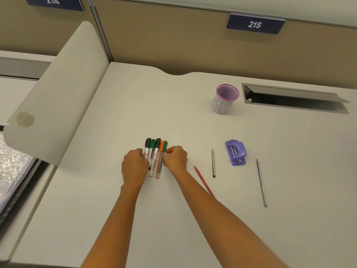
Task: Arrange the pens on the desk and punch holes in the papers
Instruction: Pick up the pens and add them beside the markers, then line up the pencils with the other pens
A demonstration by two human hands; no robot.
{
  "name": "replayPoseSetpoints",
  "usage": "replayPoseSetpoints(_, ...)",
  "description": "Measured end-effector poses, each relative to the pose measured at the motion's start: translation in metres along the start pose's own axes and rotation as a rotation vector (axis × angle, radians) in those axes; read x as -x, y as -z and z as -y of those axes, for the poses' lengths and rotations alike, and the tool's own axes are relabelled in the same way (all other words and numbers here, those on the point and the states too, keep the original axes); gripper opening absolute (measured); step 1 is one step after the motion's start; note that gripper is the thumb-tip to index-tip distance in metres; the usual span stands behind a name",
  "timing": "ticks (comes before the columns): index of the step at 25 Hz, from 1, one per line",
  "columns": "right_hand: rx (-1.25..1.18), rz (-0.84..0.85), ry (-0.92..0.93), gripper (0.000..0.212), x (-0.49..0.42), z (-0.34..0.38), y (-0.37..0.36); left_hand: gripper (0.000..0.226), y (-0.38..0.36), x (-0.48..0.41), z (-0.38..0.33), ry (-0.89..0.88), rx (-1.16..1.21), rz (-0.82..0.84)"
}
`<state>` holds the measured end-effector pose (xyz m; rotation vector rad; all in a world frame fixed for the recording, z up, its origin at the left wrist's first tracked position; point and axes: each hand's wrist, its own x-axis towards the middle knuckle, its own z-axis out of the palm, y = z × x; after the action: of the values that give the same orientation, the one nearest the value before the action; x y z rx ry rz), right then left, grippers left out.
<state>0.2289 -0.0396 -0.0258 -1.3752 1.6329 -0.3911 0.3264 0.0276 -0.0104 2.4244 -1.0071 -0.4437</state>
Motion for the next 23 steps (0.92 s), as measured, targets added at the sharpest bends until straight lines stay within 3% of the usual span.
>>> replayPoseSetpoints(5, -0.046, -0.009, -0.015, 0.025, 0.001, -0.009, 0.009, 0.025, 0.004, 0.006, -0.003, -0.02, 0.007, -0.031)
replayPoseSetpoints(9, -0.044, -0.085, 0.034, 0.017, 0.0, -0.02, 0.051, 0.02, -0.001, 0.026, -0.026, -0.108, 0.084, -0.097)
replayPoseSetpoints(11, -0.011, -0.143, 0.067, 0.015, -0.002, -0.031, 0.083, 0.021, -0.014, 0.043, -0.045, -0.157, 0.096, -0.002)
replayPoseSetpoints(13, 0.067, -0.196, 0.085, 0.014, -0.003, -0.048, 0.118, 0.032, -0.033, 0.06, -0.062, -0.169, 0.051, 0.195)
replayPoseSetpoints(16, 0.206, -0.297, 0.077, 0.01, 0.002, -0.084, 0.165, 0.046, -0.06, 0.081, -0.079, -0.09, -0.063, 0.384)
replayPoseSetpoints(20, 0.306, -0.417, -0.011, 0.011, 0.013, -0.133, 0.214, 0.045, -0.082, 0.1, -0.098, -0.015, -0.106, 0.42)
replayPoseSetpoints(23, 0.358, -0.424, -0.121, 0.03, 0.018, -0.155, 0.233, 0.044, -0.088, 0.106, -0.112, 0.034, -0.134, 0.401)
